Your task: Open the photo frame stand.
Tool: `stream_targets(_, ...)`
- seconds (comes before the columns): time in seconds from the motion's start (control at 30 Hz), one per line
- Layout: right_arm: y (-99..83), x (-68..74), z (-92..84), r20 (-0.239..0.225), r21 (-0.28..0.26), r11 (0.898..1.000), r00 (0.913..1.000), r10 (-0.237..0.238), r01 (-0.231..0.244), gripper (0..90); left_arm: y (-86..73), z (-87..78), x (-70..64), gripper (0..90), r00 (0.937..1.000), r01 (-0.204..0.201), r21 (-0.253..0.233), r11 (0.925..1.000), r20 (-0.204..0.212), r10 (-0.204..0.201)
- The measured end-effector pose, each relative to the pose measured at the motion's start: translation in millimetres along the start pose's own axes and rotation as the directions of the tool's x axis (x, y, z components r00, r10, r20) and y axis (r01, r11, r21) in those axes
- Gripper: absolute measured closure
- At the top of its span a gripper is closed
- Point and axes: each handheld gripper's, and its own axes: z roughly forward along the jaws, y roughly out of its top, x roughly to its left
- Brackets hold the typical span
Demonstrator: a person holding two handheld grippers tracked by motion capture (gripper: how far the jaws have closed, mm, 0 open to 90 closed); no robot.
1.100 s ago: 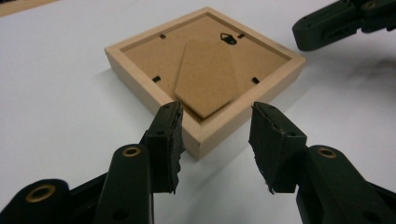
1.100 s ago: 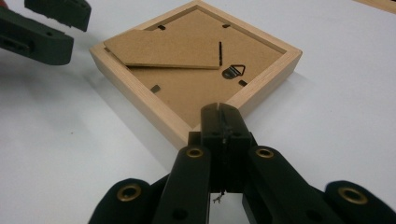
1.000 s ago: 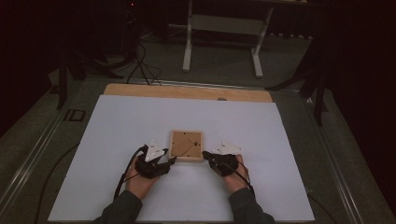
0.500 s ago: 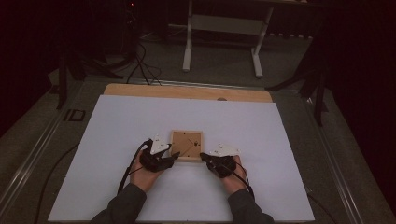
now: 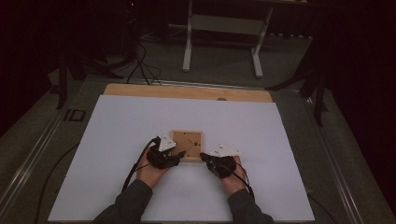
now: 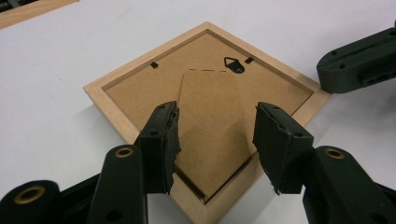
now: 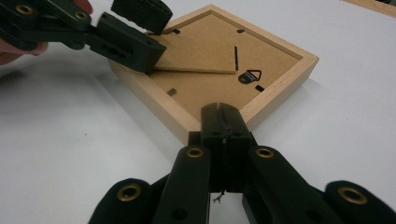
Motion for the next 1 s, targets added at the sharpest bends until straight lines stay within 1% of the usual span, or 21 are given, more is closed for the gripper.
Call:
stream_targets(0.13, -0.1, -0.2, 0.0, -0.002, -0.001, 1.000, 1.0000, 0.001, -0.001, 89.8, 0.4, 1.9, 0.6, 49.9, 1.0000, 0.005, -0.004, 1.0000, -0.006, -0.005)
stream_targets(0.17, -0.1, -0.2, 0.0, -0.002, -0.001, 1.000, 1.0000, 0.000, 0.000, 89.8, 0.7, 3.2, 1.1, 49.6, 0.9999, 0.007, 0.001, 1.0000, -0.014, -0.006)
stream_targets(0.23, -0.1, -0.2, 0.0, -0.002, -0.001, 1.000, 1.0000, 0.001, -0.001, 89.8, 0.3, 4.7, 1.8, 49.1, 0.9999, 0.007, 0.007, 1.0000, -0.012, -0.006)
stream_targets(0.33, -0.1, -0.2, 0.0, -0.002, -0.001, 1.000, 1.0000, 0.001, -0.001, 89.7, -0.7, 7.4, 1.1, 48.9, 0.9999, -0.004, 0.021, 0.9998, -0.011, 0.004)
stream_targets(0.43, -0.2, -0.4, 0.0, -0.003, -0.002, 1.000, 1.0000, 0.001, -0.001, 89.7, -0.9, 8.7, 1.8, 49.0, 0.9999, 0.009, 0.016, 0.9998, -0.008, -0.009)
stream_targets(0.5, -0.2, -0.4, 0.0, -0.003, -0.002, 1.000, 1.0000, 0.001, -0.001, 89.7, -0.9, 8.7, 1.8, 49.8, 0.9999, 0.010, 0.016, 0.9998, -0.007, -0.010)
stream_targets(0.53, -0.2, -0.3, 0.0, -0.003, -0.002, 1.000, 1.0000, 0.002, -0.002, 89.7, -0.5, 8.4, 0.8, 50.6, 0.9999, 0.001, 0.018, 0.9998, -0.014, -0.001)
stream_targets(0.73, -0.3, -0.7, -0.1, -0.003, -0.002, 1.000, 1.0000, 0.002, -0.002, 89.8, 3.5, 6.3, -0.2, 50.9, 0.9997, -0.001, 0.020, 0.9998, -0.022, 0.002)
stream_targets(0.93, -0.3, -0.7, 0.0, -0.003, -0.003, 1.000, 1.0000, 0.002, -0.002, 89.8, 10.0, 2.6, -3.0, 50.7, 0.9989, -0.023, 0.005, 0.9997, -0.040, 0.023)
stream_targets(1.0, -0.3, -0.6, 0.0, -0.003, -0.003, 1.000, 1.0000, 0.002, -0.002, 89.8, 9.6, 3.1, -2.5, 50.5, 0.9991, -0.021, 0.008, 0.9998, -0.037, 0.021)
